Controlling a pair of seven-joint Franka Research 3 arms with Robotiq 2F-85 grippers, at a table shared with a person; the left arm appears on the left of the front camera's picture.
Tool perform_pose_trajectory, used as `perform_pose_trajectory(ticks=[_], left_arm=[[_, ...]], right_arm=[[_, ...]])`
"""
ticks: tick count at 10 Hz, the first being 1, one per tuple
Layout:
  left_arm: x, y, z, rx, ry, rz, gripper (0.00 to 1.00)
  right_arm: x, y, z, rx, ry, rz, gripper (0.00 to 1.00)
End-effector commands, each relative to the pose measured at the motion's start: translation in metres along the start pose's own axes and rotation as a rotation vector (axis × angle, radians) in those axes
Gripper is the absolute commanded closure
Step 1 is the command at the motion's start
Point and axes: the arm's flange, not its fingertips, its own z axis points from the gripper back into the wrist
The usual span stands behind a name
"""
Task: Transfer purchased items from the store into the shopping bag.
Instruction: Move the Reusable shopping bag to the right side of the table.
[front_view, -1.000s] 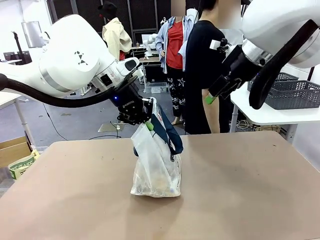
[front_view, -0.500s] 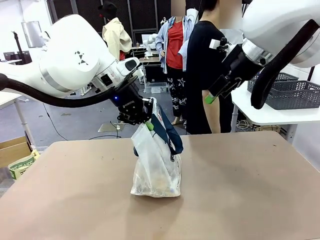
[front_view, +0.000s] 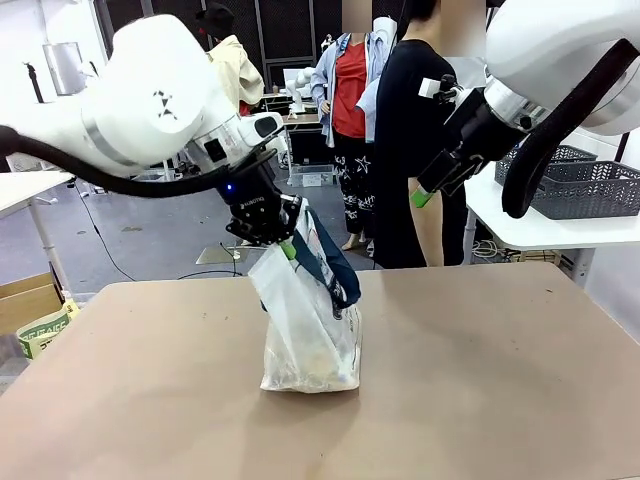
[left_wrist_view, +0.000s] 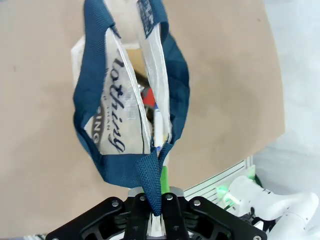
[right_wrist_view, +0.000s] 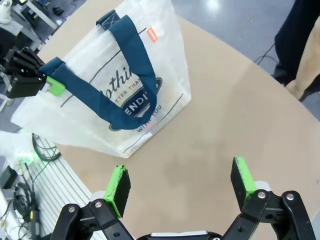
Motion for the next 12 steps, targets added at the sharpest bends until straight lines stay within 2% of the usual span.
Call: perform_pose_trajectory(ticks=[1, 3, 5, 7, 9, 12], left_arm=[[0.032, -0.010, 0.016, 0.140, 0.126, 0.008, 1.00], [0.054, 0.003, 0.029, 0.231, 0.156, -0.018, 1.00], [0.072, 0.022, 0.047, 0.284, 0.120, -0.022, 1.00], [0.078, 0.051, 0.079, 0.345, 0.073, 0.033, 1.00], [0.074, 0.083, 0.108, 0.345, 0.030, 0.062, 1.00], [0.039, 0.142, 0.139, 0.407, -0.041, 0.131, 1.00]], right_arm=[[-0.001, 0.002, 0.001, -0.007, 0.017, -0.012, 0.00], [-0.001, 0.002, 0.001, -0.007, 0.017, -0.012, 0.00], [-0.001, 0.002, 0.001, -0.007, 0.017, -0.012, 0.00], [-0.001, 0.002, 0.001, -0.007, 0.017, -0.012, 0.00], [-0.001, 0.002, 0.001, -0.007, 0.017, -0.012, 0.00], [-0.001, 0.002, 0.001, -0.007, 0.017, -0.012, 0.00]])
